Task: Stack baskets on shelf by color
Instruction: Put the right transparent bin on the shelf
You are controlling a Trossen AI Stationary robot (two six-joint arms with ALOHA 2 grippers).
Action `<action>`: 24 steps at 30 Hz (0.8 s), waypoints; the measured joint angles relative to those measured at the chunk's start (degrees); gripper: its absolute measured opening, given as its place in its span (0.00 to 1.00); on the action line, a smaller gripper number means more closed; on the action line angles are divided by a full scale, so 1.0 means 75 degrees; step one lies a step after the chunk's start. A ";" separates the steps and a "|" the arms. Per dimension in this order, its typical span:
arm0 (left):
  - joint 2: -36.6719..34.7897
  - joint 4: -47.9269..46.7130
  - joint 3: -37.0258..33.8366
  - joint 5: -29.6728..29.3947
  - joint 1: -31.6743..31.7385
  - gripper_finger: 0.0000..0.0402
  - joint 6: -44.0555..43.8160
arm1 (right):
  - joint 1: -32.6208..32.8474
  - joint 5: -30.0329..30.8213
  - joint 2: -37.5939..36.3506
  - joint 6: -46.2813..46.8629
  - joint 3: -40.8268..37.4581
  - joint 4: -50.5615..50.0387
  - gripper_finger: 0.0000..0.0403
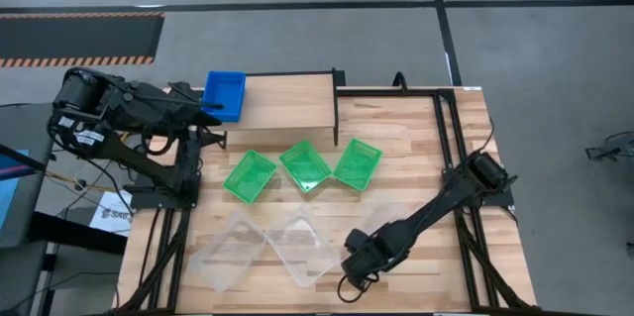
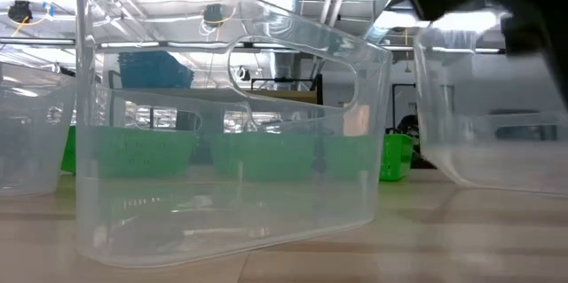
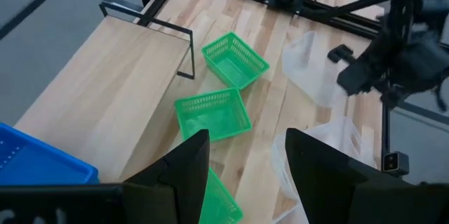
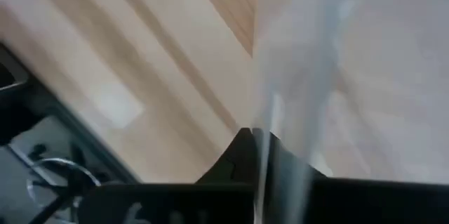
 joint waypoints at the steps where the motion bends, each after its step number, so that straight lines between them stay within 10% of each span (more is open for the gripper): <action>1: 0.0000 0.0000 0.0000 0.0000 0.0000 0.44 0.0028 | 0.0000 0.0005 -0.0203 0.0000 -0.0002 0.0006 0.01; 10: -0.0025 0.0003 0.0000 0.0005 0.0000 0.44 0.0212 | -0.0171 0.1831 -0.2925 0.0216 0.0154 -0.0120 0.01; 16: -0.0283 0.0000 0.0003 -0.0079 0.0000 0.44 -0.0025 | -0.1284 0.4578 -0.3992 -0.2654 0.1056 0.0389 0.00; 24: -0.0785 0.0015 0.0006 -0.0949 0.0000 0.44 -0.0182 | -0.4118 0.3789 -0.2901 -0.7455 0.2558 0.1404 0.00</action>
